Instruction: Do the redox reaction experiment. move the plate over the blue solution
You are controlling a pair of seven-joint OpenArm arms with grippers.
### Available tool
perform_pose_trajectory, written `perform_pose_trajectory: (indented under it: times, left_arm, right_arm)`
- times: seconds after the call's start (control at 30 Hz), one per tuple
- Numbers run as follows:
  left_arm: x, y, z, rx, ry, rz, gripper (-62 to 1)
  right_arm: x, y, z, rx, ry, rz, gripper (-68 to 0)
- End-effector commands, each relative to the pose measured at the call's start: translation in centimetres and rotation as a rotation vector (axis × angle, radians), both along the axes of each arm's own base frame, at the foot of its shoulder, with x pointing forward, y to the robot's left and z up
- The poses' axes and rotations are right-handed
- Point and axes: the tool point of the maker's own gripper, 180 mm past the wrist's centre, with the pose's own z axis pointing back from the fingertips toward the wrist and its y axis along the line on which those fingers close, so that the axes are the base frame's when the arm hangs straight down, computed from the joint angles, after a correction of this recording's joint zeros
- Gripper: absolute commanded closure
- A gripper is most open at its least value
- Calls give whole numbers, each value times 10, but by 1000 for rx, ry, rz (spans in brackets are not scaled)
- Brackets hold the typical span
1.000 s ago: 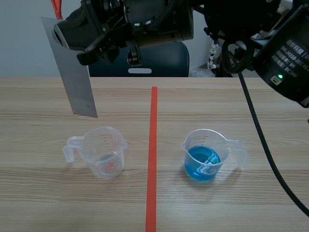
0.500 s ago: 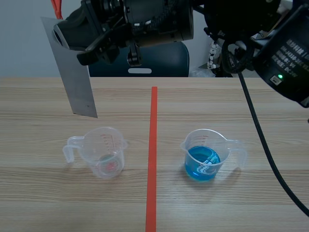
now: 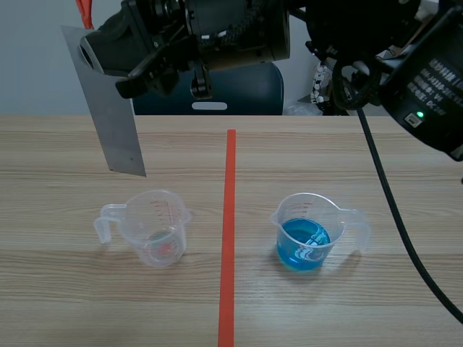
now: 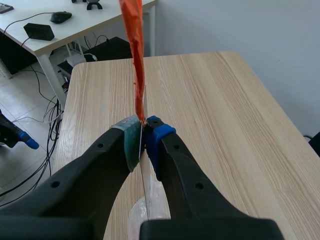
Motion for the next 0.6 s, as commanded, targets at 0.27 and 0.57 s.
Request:
perform_pose_trajectory:
  times: [0.27,0.57]
  left_arm:
    - [1,0,5,-8,-22,-2,-623]
    - [2,0,9,-27,-20,-41,-623]
  right_arm:
    - [3,-12,20,53,-52,8,-6]
    - [9,-43,21,61,-17,-2,-6]
